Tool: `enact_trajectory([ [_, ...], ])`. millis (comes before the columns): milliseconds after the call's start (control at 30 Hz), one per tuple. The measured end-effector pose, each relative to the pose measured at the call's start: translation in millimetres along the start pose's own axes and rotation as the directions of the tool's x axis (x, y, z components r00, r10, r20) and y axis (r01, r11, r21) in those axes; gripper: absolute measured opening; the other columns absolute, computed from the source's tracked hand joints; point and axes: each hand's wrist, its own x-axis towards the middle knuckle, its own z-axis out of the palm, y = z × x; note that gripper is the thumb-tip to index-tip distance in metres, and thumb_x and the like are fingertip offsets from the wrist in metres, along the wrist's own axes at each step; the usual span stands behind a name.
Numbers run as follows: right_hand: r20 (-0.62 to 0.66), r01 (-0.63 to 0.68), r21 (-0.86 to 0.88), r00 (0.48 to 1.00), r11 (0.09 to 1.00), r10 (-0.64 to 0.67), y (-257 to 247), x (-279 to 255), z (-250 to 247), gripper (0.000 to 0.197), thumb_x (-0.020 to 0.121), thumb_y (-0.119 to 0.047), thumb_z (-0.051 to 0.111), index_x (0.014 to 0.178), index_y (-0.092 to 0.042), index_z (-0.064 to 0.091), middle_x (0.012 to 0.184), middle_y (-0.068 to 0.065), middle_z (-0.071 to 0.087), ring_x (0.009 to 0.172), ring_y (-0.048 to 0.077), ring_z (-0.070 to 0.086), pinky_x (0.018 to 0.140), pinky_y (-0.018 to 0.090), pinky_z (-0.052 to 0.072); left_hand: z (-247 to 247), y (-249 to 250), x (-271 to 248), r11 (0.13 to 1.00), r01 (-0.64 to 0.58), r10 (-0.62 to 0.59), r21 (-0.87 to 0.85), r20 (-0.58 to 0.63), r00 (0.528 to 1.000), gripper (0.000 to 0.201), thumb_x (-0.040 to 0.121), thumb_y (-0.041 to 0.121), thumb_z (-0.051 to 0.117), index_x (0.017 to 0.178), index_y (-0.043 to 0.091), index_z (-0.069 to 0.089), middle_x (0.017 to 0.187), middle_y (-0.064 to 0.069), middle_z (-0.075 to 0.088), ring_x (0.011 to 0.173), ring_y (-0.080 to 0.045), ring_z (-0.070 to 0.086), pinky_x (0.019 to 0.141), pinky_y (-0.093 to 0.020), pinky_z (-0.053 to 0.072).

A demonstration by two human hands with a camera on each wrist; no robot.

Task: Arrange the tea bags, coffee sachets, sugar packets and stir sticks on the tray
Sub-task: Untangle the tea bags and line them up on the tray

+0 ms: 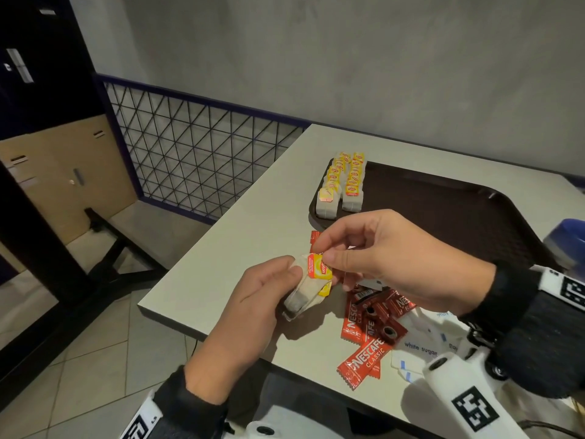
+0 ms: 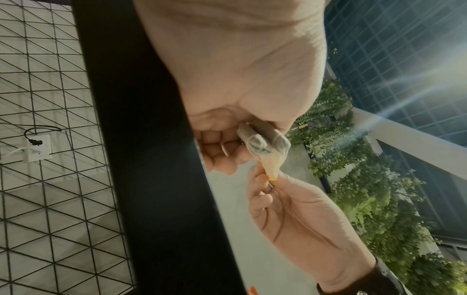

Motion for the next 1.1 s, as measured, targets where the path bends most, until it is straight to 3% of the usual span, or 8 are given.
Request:
enact_trajectory([
  [100, -0.026, 0.032, -0.073, 0.999, 0.997, -0.034, -1.1, -0.2, 1.4, 0.010, 0.092, -0.006, 0.071, 0.099, -0.008, 0.077, 0.087, 0.016, 0.072, 0.069, 0.020, 0.067, 0.065, 0.033, 0.058, -0.2, -1.5, -0.1, 1.000, -0.008, 0.008, 0.019, 0.009, 1.000, 0.032, 0.094, 0.033, 0.048, 0.087, 0.016, 0.075, 0.081, -0.004, 0.068, 0.077, -0.014, 0.060, 0.068, -0.037, 0.047],
  [300, -0.032, 0.096, -0.213, 0.994, 0.972, -0.105, -2.9, -2.1, 3.8, 0.012, 0.093, -0.010, 0.072, 0.103, -0.016, 0.075, 0.090, 0.012, 0.073, 0.081, 0.038, 0.071, 0.067, 0.040, 0.063, 3.8, -1.3, -1.0, 0.995, -0.051, 0.045, 0.081, 0.068, 0.997, 0.034, 0.097, 0.029, 0.046, 0.079, 0.029, 0.075, 0.075, 0.009, 0.067, 0.074, -0.007, 0.061, 0.067, -0.023, 0.046],
  [467, -0.063, 0.082, -0.174, 0.994, 0.981, -0.094, -2.5, -3.2, 5.5, 0.018, 0.090, -0.008, 0.074, 0.106, -0.016, 0.073, 0.087, 0.008, 0.074, 0.080, 0.035, 0.072, 0.067, 0.034, 0.063, 3.9, -2.1, -1.3, 0.995, -0.055, 0.050, 0.078, 0.059, 0.997, 0.033, 0.098, 0.030, 0.046, 0.083, 0.026, 0.075, 0.076, 0.006, 0.067, 0.075, -0.011, 0.060, 0.068, -0.029, 0.046],
  [567, -0.052, -0.003, -0.104, 0.999, 0.995, -0.002, -3.9, -2.9, 5.5, 0.019, 0.089, -0.014, 0.075, 0.109, -0.014, 0.073, 0.088, 0.011, 0.076, 0.075, 0.028, 0.071, 0.069, 0.035, 0.062, 3.2, -3.8, -1.6, 0.996, -0.046, 0.042, 0.075, 0.048, 0.998, 0.032, 0.099, 0.034, 0.047, 0.088, 0.021, 0.074, 0.079, 0.002, 0.065, 0.076, -0.014, 0.059, 0.068, -0.036, 0.046],
  [667, -0.006, -0.100, -0.053, 0.995, 0.994, 0.100, -6.2, -4.6, 5.6, 0.014, 0.090, -0.018, 0.074, 0.096, -0.006, 0.076, 0.080, 0.010, 0.074, 0.067, 0.020, 0.065, 0.066, 0.033, 0.057, 3.1, -5.8, -1.2, 0.997, -0.036, 0.034, 0.075, 0.037, 0.999, 0.032, 0.099, 0.036, 0.047, 0.090, 0.016, 0.071, 0.079, -0.002, 0.063, 0.075, -0.018, 0.057, 0.065, -0.039, 0.047],
  [833, -0.031, -0.092, -0.049, 0.995, 0.995, 0.091, -8.0, -7.6, 5.4, 0.016, 0.088, -0.014, 0.076, 0.091, 0.001, 0.074, 0.085, 0.031, 0.069, 0.068, 0.028, 0.060, 0.059, 0.030, 0.055, 4.3, -4.3, -0.2, 0.996, -0.064, 0.065, 0.069, -0.005, 0.998, 0.027, 0.097, 0.038, 0.052, 0.088, 0.018, 0.068, 0.081, -0.003, 0.067, 0.068, -0.026, 0.066, 0.058, -0.031, 0.051],
  [967, -0.029, -0.094, -0.014, 0.995, 0.995, 0.094, -7.8, -6.7, 7.5, 0.015, 0.088, -0.015, 0.077, 0.093, 0.000, 0.075, 0.077, 0.018, 0.069, 0.067, 0.023, 0.061, 0.058, 0.029, 0.055, 3.7, -5.8, 2.3, 0.995, -0.088, 0.091, 0.038, -0.073, 0.993, 0.018, 0.092, 0.034, 0.067, 0.088, 0.017, 0.070, 0.079, -0.011, 0.072, 0.067, -0.035, 0.071, 0.056, -0.038, 0.053],
  [1100, 0.002, -0.115, 0.076, 0.993, 0.990, 0.116, -6.6, -10.0, 6.8, 0.025, 0.083, -0.020, 0.079, 0.102, -0.004, 0.075, 0.089, 0.015, 0.075, 0.073, 0.021, 0.067, 0.065, 0.033, 0.056, 1.4, -3.8, 3.3, 0.996, -0.048, 0.039, -0.071, -0.130, 0.991, 0.014, 0.088, 0.031, 0.066, 0.084, 0.018, 0.070, 0.074, -0.013, 0.073, 0.063, -0.034, 0.072, 0.051, -0.033, 0.053],
])
